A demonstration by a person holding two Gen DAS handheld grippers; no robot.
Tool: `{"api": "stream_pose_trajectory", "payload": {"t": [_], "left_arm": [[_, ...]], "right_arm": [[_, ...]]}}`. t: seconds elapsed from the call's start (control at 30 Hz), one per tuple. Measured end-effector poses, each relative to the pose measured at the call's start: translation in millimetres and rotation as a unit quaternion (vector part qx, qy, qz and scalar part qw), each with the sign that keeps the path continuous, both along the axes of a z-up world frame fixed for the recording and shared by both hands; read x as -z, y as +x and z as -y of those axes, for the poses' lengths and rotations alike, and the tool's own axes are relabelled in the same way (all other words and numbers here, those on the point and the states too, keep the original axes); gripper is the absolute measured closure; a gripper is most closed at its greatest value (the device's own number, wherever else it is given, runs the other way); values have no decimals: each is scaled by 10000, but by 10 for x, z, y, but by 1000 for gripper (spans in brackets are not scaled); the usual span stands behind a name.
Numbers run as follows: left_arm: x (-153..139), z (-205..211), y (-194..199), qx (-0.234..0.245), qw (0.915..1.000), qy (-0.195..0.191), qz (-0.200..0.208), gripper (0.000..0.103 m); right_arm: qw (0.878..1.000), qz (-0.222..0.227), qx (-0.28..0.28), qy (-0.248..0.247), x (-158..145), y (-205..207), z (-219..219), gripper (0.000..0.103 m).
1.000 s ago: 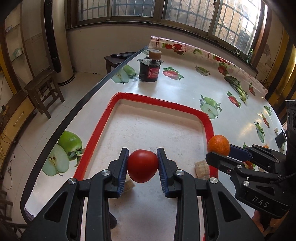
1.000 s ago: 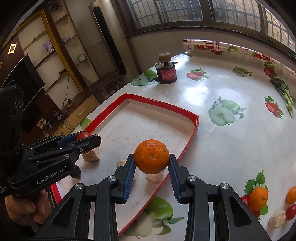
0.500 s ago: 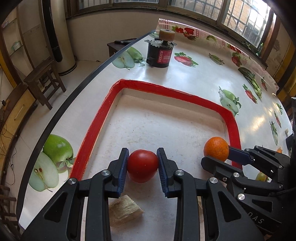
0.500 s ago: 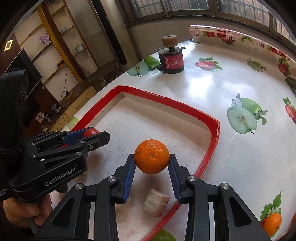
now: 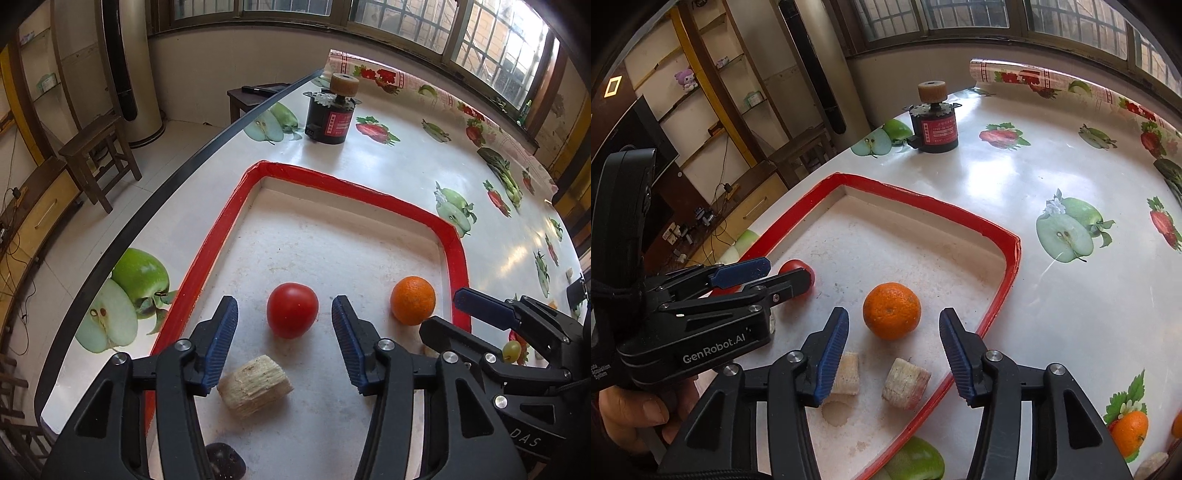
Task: Organize fruits
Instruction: 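Open both tools to drop the tomato and orange into the tray, then move both open tools back to the loose fruit on the table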
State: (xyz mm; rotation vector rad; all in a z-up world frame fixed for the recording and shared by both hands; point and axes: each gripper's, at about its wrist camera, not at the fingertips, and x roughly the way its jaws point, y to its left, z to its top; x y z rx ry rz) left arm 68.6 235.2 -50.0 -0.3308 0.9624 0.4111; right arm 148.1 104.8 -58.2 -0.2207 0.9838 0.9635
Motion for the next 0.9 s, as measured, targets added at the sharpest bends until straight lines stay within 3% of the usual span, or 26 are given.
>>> {"api": "stream_pose_trajectory", "payload": {"t": [0.47,0.9], "left_arm": [[-310,414,-259,289,9990,-13,353,51],[-370,1003,-317,780,9960,-43,427,49]], "right_arm": [[9991,145,249,302,-312,-242,648,46],[9960,255,761,391,-413,-354,1443,45]]}}
